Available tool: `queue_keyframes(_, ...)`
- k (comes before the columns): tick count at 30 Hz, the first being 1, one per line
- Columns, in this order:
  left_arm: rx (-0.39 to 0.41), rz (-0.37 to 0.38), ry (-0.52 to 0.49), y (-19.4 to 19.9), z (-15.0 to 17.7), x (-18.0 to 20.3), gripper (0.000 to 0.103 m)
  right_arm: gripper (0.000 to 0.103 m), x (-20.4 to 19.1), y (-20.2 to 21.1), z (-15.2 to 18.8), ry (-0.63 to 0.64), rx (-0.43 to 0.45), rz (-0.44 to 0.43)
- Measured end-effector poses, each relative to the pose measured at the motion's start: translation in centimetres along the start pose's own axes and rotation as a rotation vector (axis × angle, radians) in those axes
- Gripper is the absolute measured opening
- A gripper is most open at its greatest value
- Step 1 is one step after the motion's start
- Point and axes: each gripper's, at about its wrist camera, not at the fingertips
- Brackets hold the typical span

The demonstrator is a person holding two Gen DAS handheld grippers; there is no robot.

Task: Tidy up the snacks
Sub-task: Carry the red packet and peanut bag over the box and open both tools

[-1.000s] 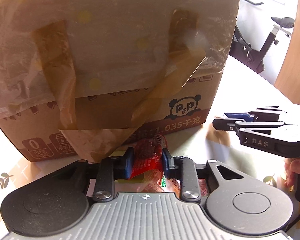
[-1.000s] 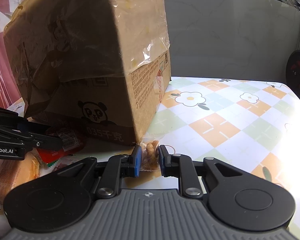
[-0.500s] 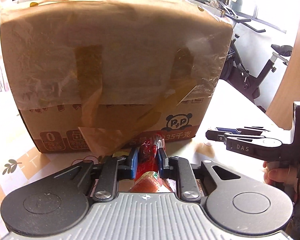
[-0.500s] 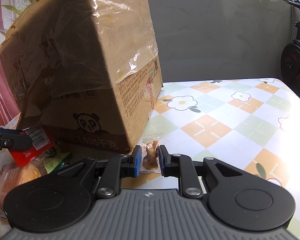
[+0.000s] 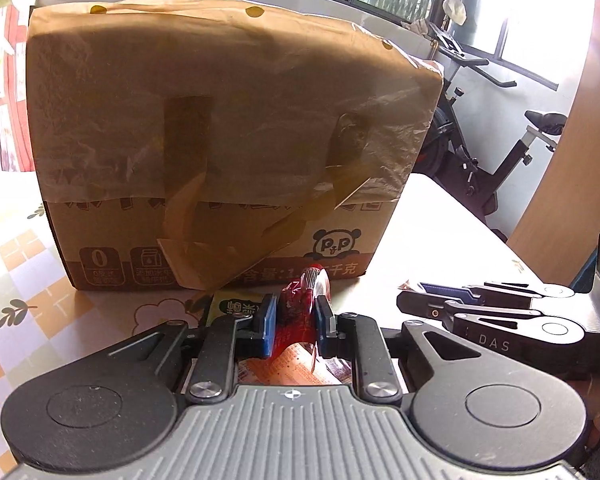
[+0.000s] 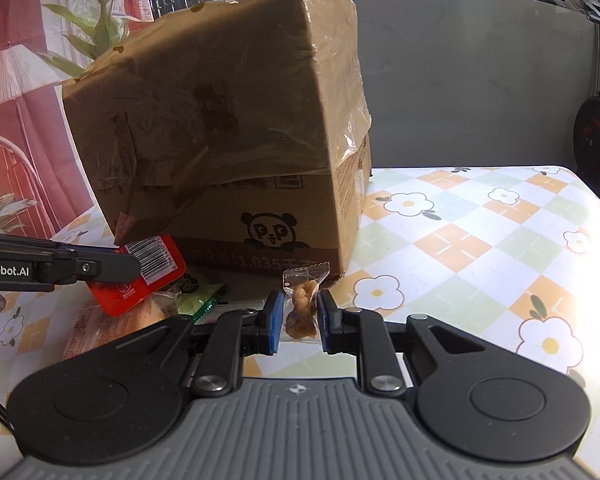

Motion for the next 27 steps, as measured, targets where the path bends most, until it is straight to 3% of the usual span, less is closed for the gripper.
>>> queue_keyframes(9,0.097,0.023,0.0,3.2,-1.1,-0.6,0.021,0.02,-2.2,2.3,-2.3,0.026,0.05,-0.015)
queue_keyframes(22,0.359,-0.016,-0.101,10.0,-10.9,-1.7,0.021,0.02,-5.6,5.5,-12.6,0.074,0.267,-0.112)
queue_keyframes(27,0.38,-0.044,-0.114,9.1,-14.4,-2.1,0.021,0.02,-6.1,3.7,-17.1,0.129,0.298,-0.084)
Point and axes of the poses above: each gripper's, at about its wrist camera, not at the fingertips, and y roughly against the way its jaws point, x to its right, z to its underside, and after that the axes turned 3 degrees about z, right-handed
